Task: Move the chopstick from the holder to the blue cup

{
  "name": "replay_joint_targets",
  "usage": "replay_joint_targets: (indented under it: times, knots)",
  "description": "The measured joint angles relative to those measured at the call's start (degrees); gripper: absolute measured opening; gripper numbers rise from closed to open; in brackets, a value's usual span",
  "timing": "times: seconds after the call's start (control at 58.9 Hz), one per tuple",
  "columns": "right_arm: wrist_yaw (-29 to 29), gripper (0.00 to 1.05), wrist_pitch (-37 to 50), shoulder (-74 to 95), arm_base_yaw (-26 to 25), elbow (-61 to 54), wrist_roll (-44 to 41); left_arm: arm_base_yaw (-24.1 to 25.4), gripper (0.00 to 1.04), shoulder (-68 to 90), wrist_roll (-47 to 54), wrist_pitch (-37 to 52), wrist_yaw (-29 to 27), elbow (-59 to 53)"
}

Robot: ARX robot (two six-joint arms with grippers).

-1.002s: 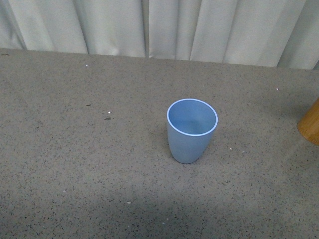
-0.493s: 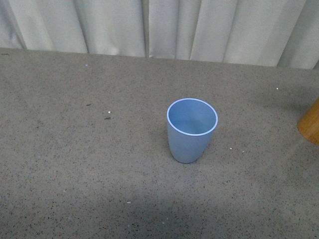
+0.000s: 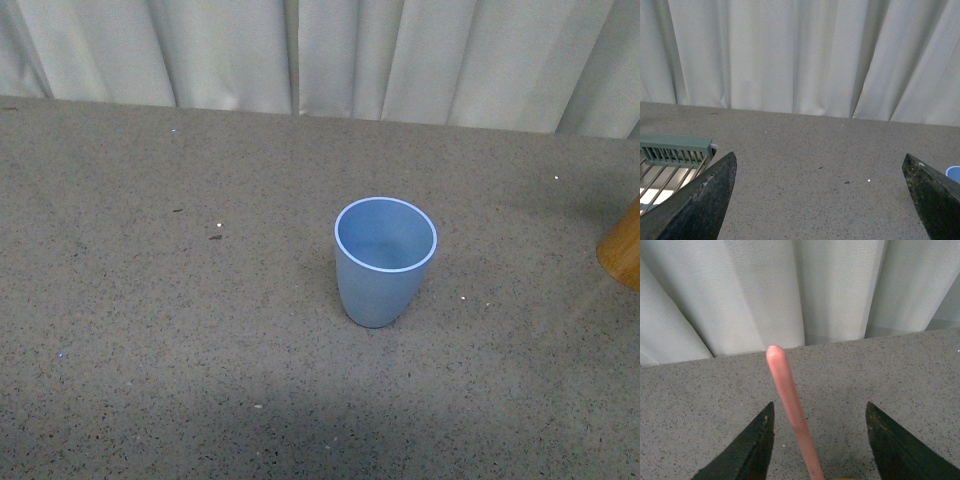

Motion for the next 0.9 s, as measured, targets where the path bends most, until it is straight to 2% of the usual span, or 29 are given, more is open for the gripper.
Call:
replay_joint_targets:
  times: [0.221,0.289,0.9]
  knots:
    - [-0.4,0.09,1.5,0.3,0.0,-1.3,-0.5,0.0,0.98,0.0,0.0,0.0,0.0,0.0]
    - [-0.4,0.02,1.9,0.3,-0.1,-1.6,-0.9,0.0,0.98,0.0,0.0,0.0,0.0,0.0]
    - [-2.9,0.02,2.1,-5.3,-1.3,-4.3,-2.1,0.0,0.98,0.0,0.0,0.0,0.0,0.0]
